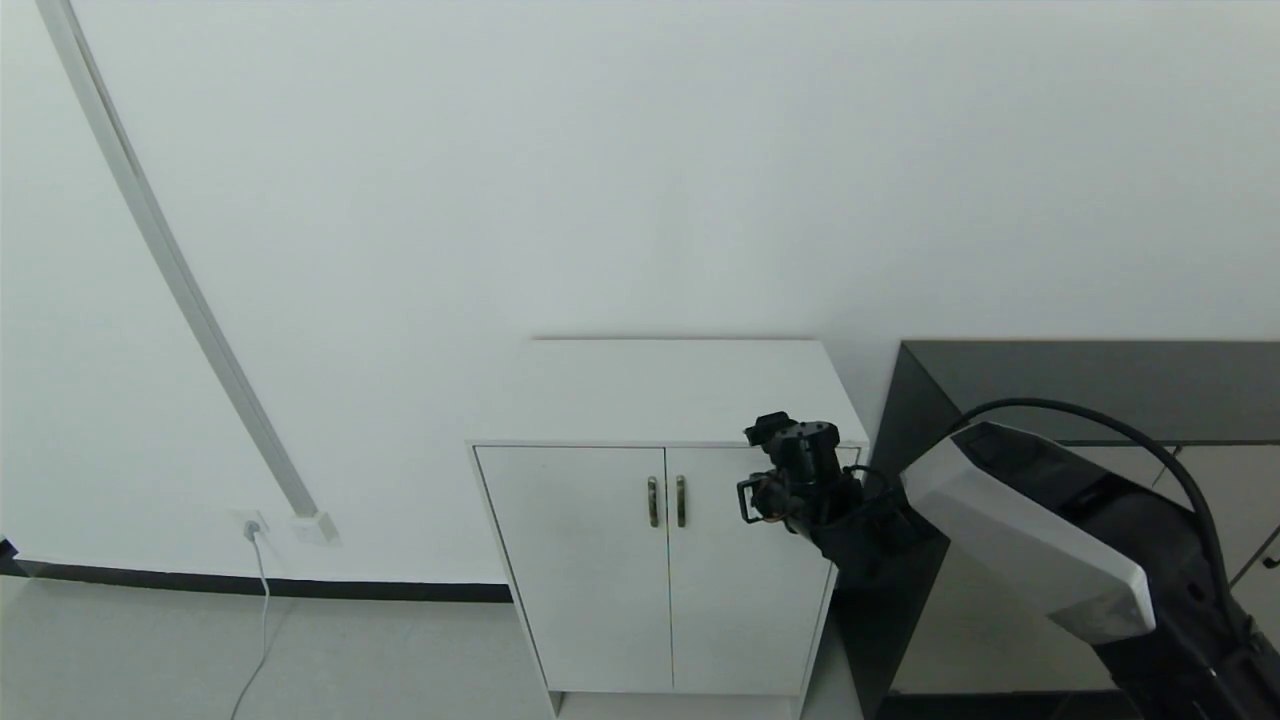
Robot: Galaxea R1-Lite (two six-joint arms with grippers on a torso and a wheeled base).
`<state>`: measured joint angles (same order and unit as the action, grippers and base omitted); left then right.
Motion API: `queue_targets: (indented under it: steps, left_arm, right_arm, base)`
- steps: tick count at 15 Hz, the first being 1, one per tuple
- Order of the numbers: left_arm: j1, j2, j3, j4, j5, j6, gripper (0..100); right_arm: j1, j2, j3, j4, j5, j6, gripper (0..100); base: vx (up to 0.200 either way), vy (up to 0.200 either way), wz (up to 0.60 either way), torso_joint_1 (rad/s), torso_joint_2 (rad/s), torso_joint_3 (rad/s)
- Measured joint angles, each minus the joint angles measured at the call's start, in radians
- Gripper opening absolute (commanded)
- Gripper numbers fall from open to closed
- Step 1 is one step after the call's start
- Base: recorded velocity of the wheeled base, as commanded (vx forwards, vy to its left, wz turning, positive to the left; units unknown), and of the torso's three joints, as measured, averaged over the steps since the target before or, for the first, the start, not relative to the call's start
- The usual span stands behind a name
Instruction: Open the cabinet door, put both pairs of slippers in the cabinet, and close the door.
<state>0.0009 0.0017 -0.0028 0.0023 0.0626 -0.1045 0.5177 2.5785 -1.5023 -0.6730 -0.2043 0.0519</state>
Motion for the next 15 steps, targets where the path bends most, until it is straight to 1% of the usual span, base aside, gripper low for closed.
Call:
queue_targets:
  steps: [4,10,15]
  left_arm:
    - [0.0,0.0,0.0,0.0,0.0,0.0,0]
    - [0.001,0.0,0.0,0.0,0.0,0.0,0]
    - [0.0,0.0,0.0,0.0,0.0,-0.001,0]
  right_arm:
    - [-0.002,-0.096,0.195,-0.106,-0.001,0.0,0]
    - [-0.013,-0.269,0.486,-0.225,-0.023,-0.005,0]
    - [-0.04,-0.453,0.722,-0.281,-0.023,-0.01,0]
  base:
    - [0.0,0.0,0.0,0.0,0.0,0.0]
    - [0.0,0.0,0.0,0.0,0.0,0.0]
    - [0.0,0.0,0.0,0.0,0.0,0.0]
